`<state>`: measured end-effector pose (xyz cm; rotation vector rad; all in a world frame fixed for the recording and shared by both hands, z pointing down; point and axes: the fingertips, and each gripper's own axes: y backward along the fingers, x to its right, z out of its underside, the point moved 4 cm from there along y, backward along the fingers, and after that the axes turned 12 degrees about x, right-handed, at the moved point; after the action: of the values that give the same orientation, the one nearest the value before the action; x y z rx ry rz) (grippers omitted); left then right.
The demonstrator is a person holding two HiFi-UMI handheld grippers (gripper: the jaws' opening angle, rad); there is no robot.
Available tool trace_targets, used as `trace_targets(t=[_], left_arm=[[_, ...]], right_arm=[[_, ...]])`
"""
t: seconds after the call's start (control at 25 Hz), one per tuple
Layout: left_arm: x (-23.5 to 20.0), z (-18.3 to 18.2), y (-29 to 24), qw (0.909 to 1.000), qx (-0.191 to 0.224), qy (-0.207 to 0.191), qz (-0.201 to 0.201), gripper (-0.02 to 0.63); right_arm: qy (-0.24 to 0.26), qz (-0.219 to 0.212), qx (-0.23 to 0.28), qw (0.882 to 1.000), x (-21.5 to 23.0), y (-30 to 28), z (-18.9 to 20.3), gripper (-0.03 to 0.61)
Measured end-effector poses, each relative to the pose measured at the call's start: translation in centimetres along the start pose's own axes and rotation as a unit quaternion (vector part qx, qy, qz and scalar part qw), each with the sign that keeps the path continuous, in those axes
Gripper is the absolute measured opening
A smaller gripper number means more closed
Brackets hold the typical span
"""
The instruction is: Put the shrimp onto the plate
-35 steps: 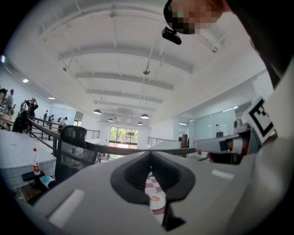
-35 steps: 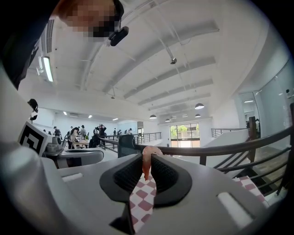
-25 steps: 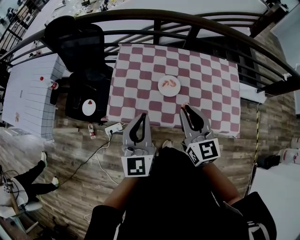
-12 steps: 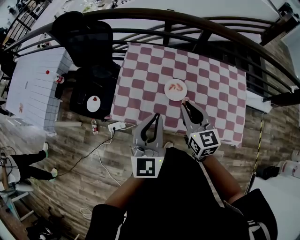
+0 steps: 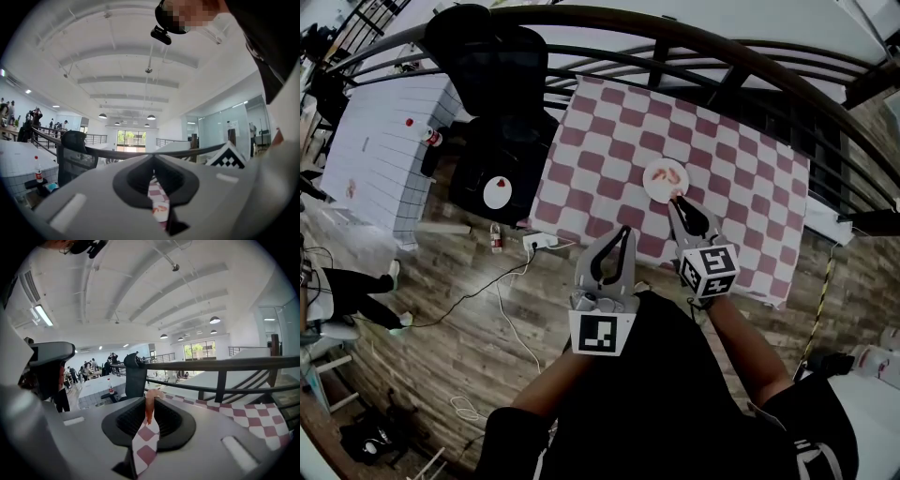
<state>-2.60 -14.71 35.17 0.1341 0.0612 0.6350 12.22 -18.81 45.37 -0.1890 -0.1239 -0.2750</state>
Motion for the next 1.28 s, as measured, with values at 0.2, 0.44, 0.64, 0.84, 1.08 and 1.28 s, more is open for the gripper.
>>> trace_targets(t=[0.2, 0.44, 0.64, 0.84, 1.08, 1.28], left_arm=[[0.5, 0.7, -0.6, 1.0000, -0.007, -0.005, -0.001, 0.009], [0.8, 1.6, -1.2, 0.9999, -0.015, 0.004, -0.007, 0.009], [-0.2, 2.5, -0.6, 0.9992, -0.029, 0.010, -0.026, 0.009], [-0.6, 2.5, -0.3, 0.9982, -0.029, 0.019, -0.050, 0.009], [-0.3, 3.8, -0.7, 0.9976, -0.043, 0.021, -0.049, 0.009], [-0.2, 4.1, -0.7, 0.9973, -0.048, 0.026, -0.049, 0.009]], right_arm=[[-0.009, 0.001, -0.023, 1.000, 1.2, -1.4, 2.2, 0.057], [-0.024, 0.005, -0.058, 0.998, 3.1, -2.9, 5.3, 0.057], [-0.008, 0.000, -0.089, 0.996, 4.1, -4.8, 7.8, 0.057], [0.020, 0.007, -0.116, 0.993, 5.4, -6.1, 9.9, 0.057], [0.035, 0.004, -0.141, 0.989, 6.4, -7.7, 12.6, 0.057], [0.038, 0.011, -0.162, 0.986, 7.5, -8.0, 15.2, 0.057]])
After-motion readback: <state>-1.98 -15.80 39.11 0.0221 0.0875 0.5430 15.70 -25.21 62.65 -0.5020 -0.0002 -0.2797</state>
